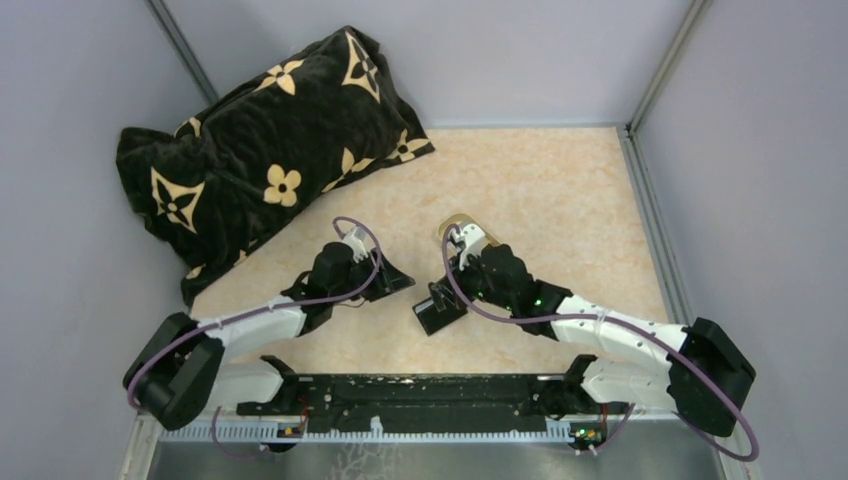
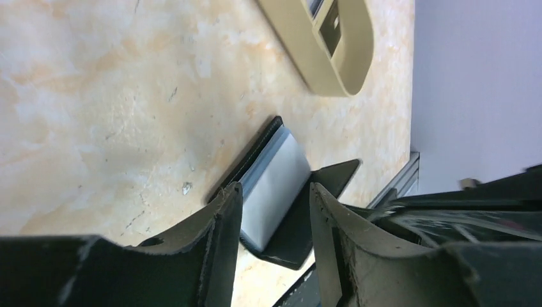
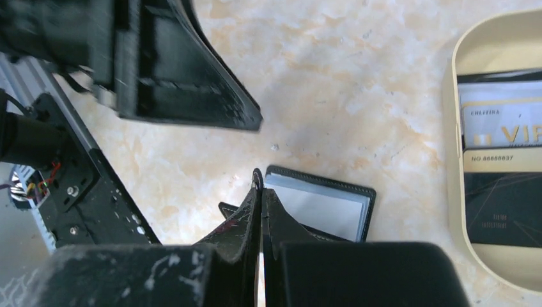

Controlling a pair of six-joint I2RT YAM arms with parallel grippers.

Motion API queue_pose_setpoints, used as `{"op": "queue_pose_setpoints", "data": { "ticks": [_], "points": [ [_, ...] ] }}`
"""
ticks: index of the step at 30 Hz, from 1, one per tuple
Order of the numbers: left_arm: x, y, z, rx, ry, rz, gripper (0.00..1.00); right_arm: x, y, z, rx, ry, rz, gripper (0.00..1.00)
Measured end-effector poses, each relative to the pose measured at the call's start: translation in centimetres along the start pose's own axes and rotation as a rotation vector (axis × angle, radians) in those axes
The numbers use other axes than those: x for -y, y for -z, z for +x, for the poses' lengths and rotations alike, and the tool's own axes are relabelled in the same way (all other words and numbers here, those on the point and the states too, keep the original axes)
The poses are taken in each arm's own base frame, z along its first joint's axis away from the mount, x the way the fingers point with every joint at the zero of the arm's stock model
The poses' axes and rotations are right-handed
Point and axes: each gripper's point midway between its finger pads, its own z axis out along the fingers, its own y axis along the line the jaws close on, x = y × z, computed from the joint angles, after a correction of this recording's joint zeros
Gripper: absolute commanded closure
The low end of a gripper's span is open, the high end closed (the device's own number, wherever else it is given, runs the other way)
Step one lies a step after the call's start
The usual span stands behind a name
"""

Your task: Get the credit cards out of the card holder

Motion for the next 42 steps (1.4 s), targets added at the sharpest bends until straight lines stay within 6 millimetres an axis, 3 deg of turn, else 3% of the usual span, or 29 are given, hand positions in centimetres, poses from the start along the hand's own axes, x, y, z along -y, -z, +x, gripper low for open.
{"op": "queue_pose_setpoints", "data": {
  "ticks": [6,11,19,26,35,42],
  "points": [
    [0.9,1.5,-1.9,0.078,-0.049,-0.02,0.51,1.0,-0.2,1.9,-0.045,-0.009,0.033,1.0],
    [-0.5,1.2,-1.4,0.063,-0.049,-0.073,0.52,2.2,0.8,3.4,-0.077,-0.019,0.088,1.0],
    [-2.1,0.3,-0.4,0.017,-0.036,-0.123,0.53,3.3,3.5,3.0,-0.064,-0.061,0.18,1.0],
    [-1.2,-0.5,-0.7,0.014,-0.043,-0.082,0.54,5.2,5.6,5.8,-0.201,-0.13,0.323,1.0],
    [0.0,-0.8,-1.0,0.019,-0.057,-0.023,0.54,7.1,9.1,7.6,-0.291,-0.219,0.511,1.0],
    [0.4,-0.9,-1.2,0.023,-0.065,-0.002,0.54,8.7,9.6,10.4,-0.425,-0.265,0.637,1.0]
  ]
}}
